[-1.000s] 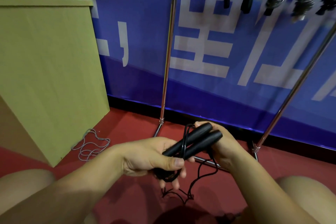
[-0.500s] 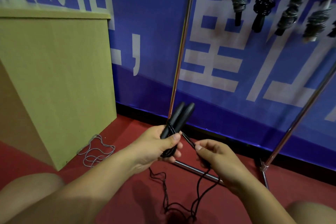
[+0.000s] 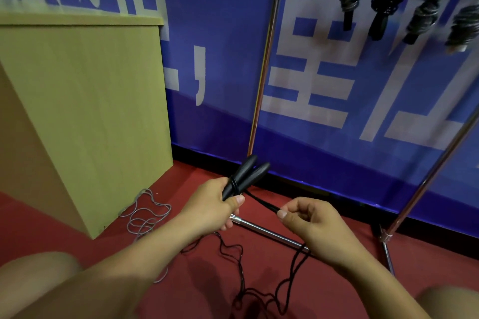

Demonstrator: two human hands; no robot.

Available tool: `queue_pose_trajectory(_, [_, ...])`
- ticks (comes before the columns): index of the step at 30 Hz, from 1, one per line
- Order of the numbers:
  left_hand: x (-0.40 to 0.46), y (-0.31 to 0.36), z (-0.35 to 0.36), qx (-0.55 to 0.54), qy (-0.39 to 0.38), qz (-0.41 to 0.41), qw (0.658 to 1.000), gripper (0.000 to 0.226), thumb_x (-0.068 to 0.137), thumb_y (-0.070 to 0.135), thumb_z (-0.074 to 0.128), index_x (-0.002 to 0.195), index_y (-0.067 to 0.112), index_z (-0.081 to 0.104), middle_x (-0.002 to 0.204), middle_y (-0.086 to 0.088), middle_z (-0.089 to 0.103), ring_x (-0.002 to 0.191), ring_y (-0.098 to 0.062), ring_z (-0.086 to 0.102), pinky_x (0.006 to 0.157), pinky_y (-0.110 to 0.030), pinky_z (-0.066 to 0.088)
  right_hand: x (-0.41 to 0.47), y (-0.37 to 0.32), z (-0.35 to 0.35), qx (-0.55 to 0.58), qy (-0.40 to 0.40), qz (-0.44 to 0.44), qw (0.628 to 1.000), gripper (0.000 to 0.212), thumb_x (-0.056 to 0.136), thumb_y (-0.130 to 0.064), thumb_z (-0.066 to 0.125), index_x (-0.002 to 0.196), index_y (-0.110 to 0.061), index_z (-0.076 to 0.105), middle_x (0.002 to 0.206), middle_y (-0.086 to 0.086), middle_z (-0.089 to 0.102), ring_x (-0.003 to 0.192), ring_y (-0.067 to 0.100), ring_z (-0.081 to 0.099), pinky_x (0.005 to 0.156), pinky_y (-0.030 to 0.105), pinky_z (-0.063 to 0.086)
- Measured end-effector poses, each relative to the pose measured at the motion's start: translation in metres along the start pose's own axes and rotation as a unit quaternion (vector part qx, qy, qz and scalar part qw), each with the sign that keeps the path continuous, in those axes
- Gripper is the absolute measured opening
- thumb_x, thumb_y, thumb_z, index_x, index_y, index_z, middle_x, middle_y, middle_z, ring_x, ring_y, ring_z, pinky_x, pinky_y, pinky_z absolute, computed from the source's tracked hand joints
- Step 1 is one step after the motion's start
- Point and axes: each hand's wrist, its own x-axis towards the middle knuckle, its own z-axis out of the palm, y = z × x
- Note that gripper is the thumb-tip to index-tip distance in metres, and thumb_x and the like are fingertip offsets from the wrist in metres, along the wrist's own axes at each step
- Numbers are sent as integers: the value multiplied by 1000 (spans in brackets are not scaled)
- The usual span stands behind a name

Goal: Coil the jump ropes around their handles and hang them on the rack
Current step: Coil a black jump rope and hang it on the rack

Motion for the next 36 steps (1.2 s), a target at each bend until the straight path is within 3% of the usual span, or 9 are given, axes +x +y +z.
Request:
queue_pose_trajectory(8, [14,-14,5,95,9,-16,995,6,96,25,61,96,29,57,74,-3,72,54,-18,70,59,-38,62,0,-2,11,-54,-3,-3,999,22,91,-26,69,74,-14,62,51,-10,46,48,5,37,49,21,32])
queue_pose_trajectory(13, [20,-22,3,119,17,-33,992,5,95,29,61,99,30,57,78,-3,73,59,-19,72,64,-40,63,4,-2,0,-53,48,42,997,31,88,-34,72,71,-9,60,51,-5,50,49,10,40,55,30,35])
queue_pose_trajectory(18, [26,-32,-3,181,35,-50,982,14,92,41,61,100,30,56,84,3,72,70,-19,72,76,-42,60,-2,-4,-9,-41,29,51,997,37,88,-38,71,72,-7,60,55,2,50,54,17,44,58,35,37])
queue_pose_trajectory(23, [26,-33,5,224,-7,-38,974,15,90,39,62,95,26,57,86,2,69,81,-22,69,78,-37,57,-6,-2,-14,17,27,9,999,20,91,-20,69,78,-5,64,55,-1,42,57,18,34,57,34,29])
queue_pose_trajectory(27, [20,-21,14,288,-69,3,955,14,89,37,68,91,24,63,77,4,60,79,-23,62,65,-29,44,-6,0,-16,90,39,-9,995,16,91,-15,69,76,-8,65,62,8,45,61,21,34,59,35,27])
queue_pose_trajectory(31, [13,-14,25,334,-140,31,932,19,86,31,72,77,19,59,69,4,55,70,-22,58,60,-29,42,-3,-2,-14,129,17,-5,992,12,80,-25,70,74,-15,69,61,7,46,59,20,36,60,37,29])
queue_pose_trajectory(36, [7,-11,41,368,-203,68,905,13,89,29,68,92,17,63,82,0,60,77,-24,59,68,-31,49,0,1,-13,112,9,7,994,11,91,-11,66,84,-2,68,59,-5,52,57,14,47,62,34,41])
